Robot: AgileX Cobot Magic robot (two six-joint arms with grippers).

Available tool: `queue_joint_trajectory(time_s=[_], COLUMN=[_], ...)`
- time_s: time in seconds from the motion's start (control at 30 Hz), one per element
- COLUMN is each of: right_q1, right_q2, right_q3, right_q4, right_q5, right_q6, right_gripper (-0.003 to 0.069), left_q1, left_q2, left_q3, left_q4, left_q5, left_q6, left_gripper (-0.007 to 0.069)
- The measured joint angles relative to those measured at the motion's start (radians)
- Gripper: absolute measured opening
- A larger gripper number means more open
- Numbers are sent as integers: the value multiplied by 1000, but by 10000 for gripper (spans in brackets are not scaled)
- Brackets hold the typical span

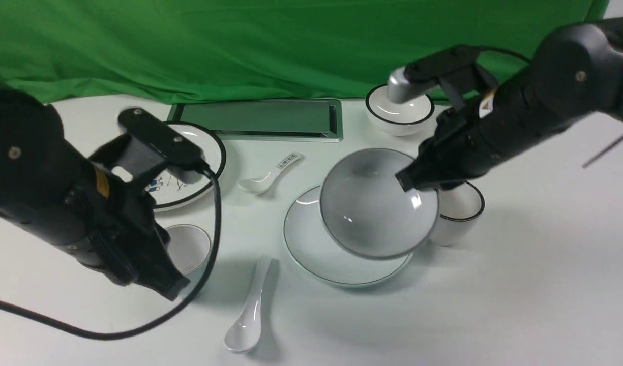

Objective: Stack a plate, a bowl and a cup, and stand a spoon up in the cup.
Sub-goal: Use the right arm to put the blue rice bowl into the blue large plate in the middle

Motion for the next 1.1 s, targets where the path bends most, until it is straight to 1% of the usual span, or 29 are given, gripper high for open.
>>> queue_joint_trajectory(time_s=[0.13,0.33,0.5,0.67,0.8,0.87,0.9,0.93,0.97,1.0,1.1], right_q1=[0,0,0,0,0,-1,-1,-1,-1,-1,-1], right_q2=[152,302,354,368,368,367,367,366,360,354,306], right_q3=[-119,-243,-269,-270,-276,-285,-294,-297,-316,-332,-377], right_q4=[0,0,-1,-7,-43,-48,-49,-49,-49,-49,-49], right_q5=[5,35,71,97,94,110,127,136,179,208,310], right_q6=[15,16,16,17,48,51,51,51,50,45,15], right_gripper=[65,65,65,88,216,296,324,337,372,387,407], left_q1=[56,63,63,63,63,63,63,63,63,63,63], left_q2=[0,0,0,0,0,0,1,1,3,8,49], left_q3=[0,0,0,0,0,0,0,0,0,0,0], left_q4=[0,20,20,32,79,100,109,109,125,135,145], left_q5=[0,-8,-16,-38,-98,-117,-121,-122,-123,-124,-130], left_q6=[-19,-52,-60,-106,-180,-212,-227,-234,-257,-269,-284], left_gripper=[-9,-9,-9,6,102,176,210,228,294,332,466])
